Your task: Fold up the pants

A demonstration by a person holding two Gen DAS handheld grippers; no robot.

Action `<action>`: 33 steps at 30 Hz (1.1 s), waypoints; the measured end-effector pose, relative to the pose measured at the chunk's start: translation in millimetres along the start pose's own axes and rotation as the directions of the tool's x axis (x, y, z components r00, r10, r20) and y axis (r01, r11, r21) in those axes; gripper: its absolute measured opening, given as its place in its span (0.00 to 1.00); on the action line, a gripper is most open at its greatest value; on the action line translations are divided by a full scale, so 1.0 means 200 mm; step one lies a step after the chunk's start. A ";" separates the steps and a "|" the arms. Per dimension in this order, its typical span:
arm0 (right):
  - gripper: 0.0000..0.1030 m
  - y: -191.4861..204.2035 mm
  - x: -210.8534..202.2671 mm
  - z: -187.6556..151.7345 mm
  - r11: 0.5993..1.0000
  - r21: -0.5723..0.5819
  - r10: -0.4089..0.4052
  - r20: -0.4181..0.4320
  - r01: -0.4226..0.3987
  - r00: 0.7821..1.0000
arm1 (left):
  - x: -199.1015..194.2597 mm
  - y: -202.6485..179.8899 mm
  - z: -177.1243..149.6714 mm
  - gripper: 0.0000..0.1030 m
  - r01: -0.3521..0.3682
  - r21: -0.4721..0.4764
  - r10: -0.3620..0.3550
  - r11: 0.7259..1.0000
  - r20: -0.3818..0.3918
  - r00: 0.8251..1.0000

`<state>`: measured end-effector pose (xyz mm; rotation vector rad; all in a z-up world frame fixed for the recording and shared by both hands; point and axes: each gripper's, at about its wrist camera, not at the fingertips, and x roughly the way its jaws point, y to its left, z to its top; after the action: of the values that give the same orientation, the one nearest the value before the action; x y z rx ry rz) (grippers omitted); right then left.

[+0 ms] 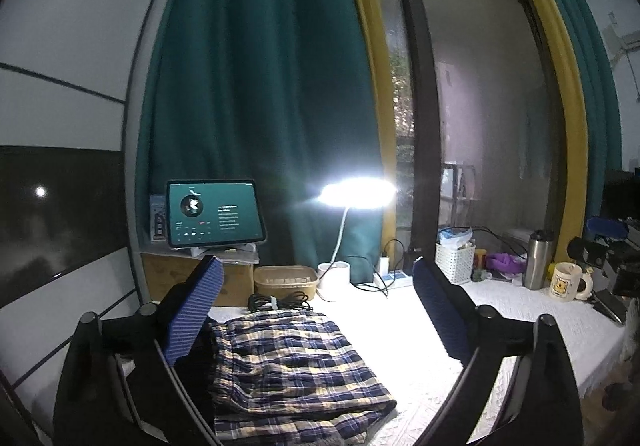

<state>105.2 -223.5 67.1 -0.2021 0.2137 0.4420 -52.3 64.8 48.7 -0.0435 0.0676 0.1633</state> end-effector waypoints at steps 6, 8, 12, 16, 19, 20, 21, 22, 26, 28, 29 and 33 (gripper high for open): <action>0.92 -0.01 -0.01 0.00 1.000 0.016 -0.025 0.000 0.025 1.000 | 0.01 0.05 -0.03 0.98 -0.022 -0.034 0.022 0.999 -0.011 1.000; 0.92 -0.02 0.00 -0.01 0.999 0.027 -0.039 -0.006 0.039 0.999 | 0.02 0.06 -0.04 0.98 -0.036 -0.035 0.035 0.999 -0.019 0.999; 0.93 -0.03 0.03 -0.03 0.997 0.040 -0.057 -0.027 0.058 0.998 | 0.03 0.06 -0.05 0.98 -0.046 -0.028 0.045 0.999 -0.036 0.998; 0.93 -0.04 0.05 -0.06 0.996 0.059 -0.057 -0.045 0.060 0.997 | 0.02 0.04 -0.06 0.98 -0.011 -0.022 0.010 1.000 -0.043 0.999; 0.93 -0.04 0.05 -0.06 0.996 0.061 -0.060 -0.048 0.063 0.997 | 0.02 0.03 -0.06 0.98 -0.008 -0.019 0.008 1.000 -0.046 0.999; 0.93 -0.05 0.05 -0.06 0.996 0.062 -0.061 -0.047 0.064 0.997 | 0.02 0.03 -0.05 0.98 -0.009 -0.018 0.008 1.000 -0.049 0.999; 0.93 -0.05 0.05 -0.06 0.996 0.065 -0.061 -0.047 0.064 0.997 | 0.03 0.02 -0.06 0.98 -0.007 -0.017 0.006 1.000 -0.055 0.998; 0.93 -0.06 0.05 -0.07 0.996 0.067 -0.060 -0.048 0.063 0.997 | 0.03 0.02 -0.06 0.98 -0.005 -0.017 0.004 1.000 -0.058 0.998; 0.93 -0.07 0.05 -0.08 0.995 0.079 -0.060 -0.050 0.063 0.997 | 0.04 0.00 -0.06 0.98 -0.003 -0.010 0.003 1.000 -0.069 0.998; 0.93 -0.08 0.05 -0.08 0.995 0.082 -0.060 -0.050 0.064 0.997 | 0.04 -0.01 -0.06 0.98 -0.001 -0.006 0.001 1.000 -0.073 0.997; 0.93 -0.08 0.05 -0.08 0.995 0.082 -0.059 -0.051 0.063 0.997 | 0.04 -0.01 -0.06 0.98 -0.002 -0.004 0.002 1.000 -0.074 0.997; 0.93 -0.08 0.04 -0.08 0.994 0.085 -0.057 -0.051 0.062 0.997 | 0.06 -0.02 -0.06 0.98 0.004 -0.001 -0.004 1.000 -0.080 0.997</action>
<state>116.7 -237.8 51.8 -0.1336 0.2733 0.3679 -41.0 62.7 36.1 -0.0507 0.1477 0.1573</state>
